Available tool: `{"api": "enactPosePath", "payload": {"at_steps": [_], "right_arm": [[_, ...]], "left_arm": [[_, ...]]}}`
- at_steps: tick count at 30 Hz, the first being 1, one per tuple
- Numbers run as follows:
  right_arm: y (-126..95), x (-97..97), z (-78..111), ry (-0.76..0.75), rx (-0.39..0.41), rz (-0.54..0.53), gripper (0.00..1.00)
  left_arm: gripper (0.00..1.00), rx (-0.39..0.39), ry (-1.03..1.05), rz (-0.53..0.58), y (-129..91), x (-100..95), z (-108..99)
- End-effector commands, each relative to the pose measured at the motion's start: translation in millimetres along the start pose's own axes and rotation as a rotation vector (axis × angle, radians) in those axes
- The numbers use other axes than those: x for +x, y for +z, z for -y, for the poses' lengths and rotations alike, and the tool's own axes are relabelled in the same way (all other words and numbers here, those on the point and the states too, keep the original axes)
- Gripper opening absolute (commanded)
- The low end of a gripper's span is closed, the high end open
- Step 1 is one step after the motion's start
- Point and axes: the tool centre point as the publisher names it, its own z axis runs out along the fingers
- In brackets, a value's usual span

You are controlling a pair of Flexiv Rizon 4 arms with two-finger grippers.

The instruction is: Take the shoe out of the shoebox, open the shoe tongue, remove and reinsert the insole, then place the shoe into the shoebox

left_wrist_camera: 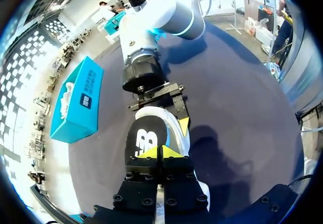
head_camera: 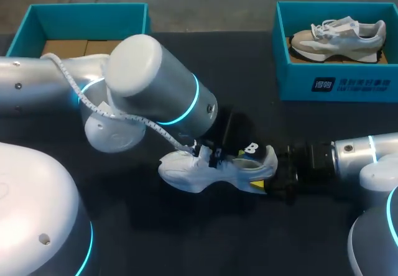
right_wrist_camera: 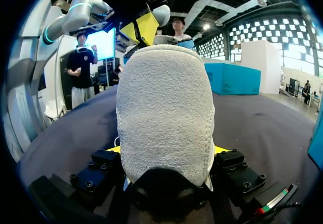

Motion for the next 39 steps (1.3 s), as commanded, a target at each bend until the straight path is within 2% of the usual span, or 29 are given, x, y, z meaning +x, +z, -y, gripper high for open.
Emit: {"api": "enactPosePath", "payload": {"at_steps": [1,7,8,15,18,24,29,34,39], "right_arm": [[1,0.3,0.9,0.000,0.003,0.001,0.00],[1,0.3,0.9,0.000,0.003,0.001,0.00],[1,0.3,0.9,0.000,0.003,0.001,0.00],[1,0.3,0.9,0.000,0.003,0.001,0.00],[1,0.3,0.9,0.000,0.003,0.001,0.00],[1,0.3,0.9,0.000,0.003,0.001,0.00],[1,0.3,0.9,0.000,0.003,0.001,0.00],[1,0.3,0.9,0.000,0.003,0.001,0.00],[1,0.3,0.9,0.000,0.003,0.001,0.00]], "left_arm": [[0.04,0.032,0.004,-0.016,7,-4.1,4],[0.41,0.008,0.037,-0.013,9,-1.5,10],[0.44,0.004,0.042,-0.011,8,-1.1,10],[0.45,-0.034,0.079,0.018,0,6.7,10],[0.44,-0.067,0.097,0.030,2,12.7,8],[0.44,-0.085,0.101,0.030,5,20.1,4],[0.43,-0.118,0.112,0.088,2,24.7,5],[0.42,-0.129,0.123,0.141,-7,27.6,6],[0.42,-0.108,0.122,0.186,-20,32.3,8]]}}
